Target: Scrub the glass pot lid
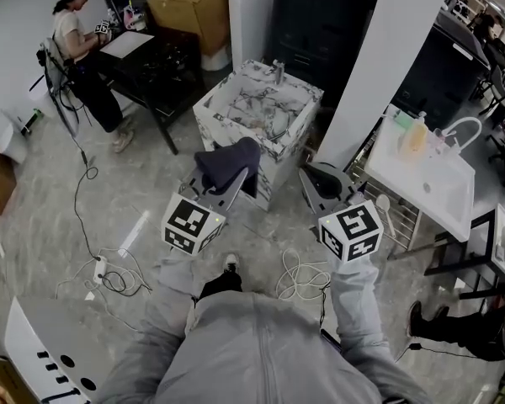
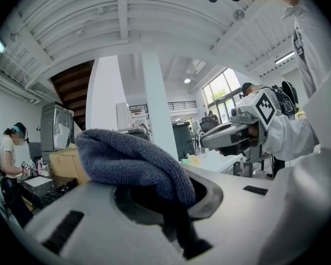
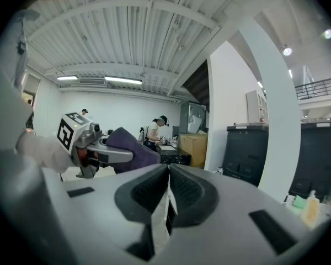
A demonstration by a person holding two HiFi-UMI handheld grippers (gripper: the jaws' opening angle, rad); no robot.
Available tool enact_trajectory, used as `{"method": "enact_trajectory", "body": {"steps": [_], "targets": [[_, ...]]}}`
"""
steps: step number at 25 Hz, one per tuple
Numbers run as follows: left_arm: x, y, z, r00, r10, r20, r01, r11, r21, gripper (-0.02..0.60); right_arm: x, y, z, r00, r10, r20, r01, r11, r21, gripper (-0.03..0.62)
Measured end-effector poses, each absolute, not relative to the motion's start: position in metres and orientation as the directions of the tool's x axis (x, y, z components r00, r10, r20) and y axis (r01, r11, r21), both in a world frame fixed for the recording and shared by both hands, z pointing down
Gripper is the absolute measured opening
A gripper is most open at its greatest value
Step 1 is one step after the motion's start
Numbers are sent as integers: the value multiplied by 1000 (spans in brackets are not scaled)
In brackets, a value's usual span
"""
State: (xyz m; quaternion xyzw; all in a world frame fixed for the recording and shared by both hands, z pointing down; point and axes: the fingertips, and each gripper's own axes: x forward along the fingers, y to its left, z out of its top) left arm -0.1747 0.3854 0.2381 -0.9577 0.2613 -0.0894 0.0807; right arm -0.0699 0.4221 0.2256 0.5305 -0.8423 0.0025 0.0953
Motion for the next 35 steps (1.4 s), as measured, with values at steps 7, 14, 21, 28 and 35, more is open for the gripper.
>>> {"method": "enact_trajectory", "body": {"steps": [7, 14, 21, 28, 35], "targets": [[-164, 365, 248, 848, -512, 134, -482, -851, -208, 67, -60, 403, 239, -413, -891, 187, -895, 435, 97, 35], [-149, 309, 256, 860, -495, 122, -467, -862, -198, 67, -42, 348, 249, -364, -907, 213, -914, 391, 106, 35], [-135, 228, 262, 870, -474, 134, -448, -874, -186, 67, -30, 269, 251, -334, -916, 221, -931, 357, 73, 35], [-128, 164, 259, 879, -455, 145, -430, -886, -173, 67, -26, 208, 246, -339, -913, 227, -934, 356, 39, 35], [-126, 119, 260, 879, -455, 143, -435, -888, -148, 67, -22, 165, 250, -324, -913, 249, -940, 341, 27, 35]]}}
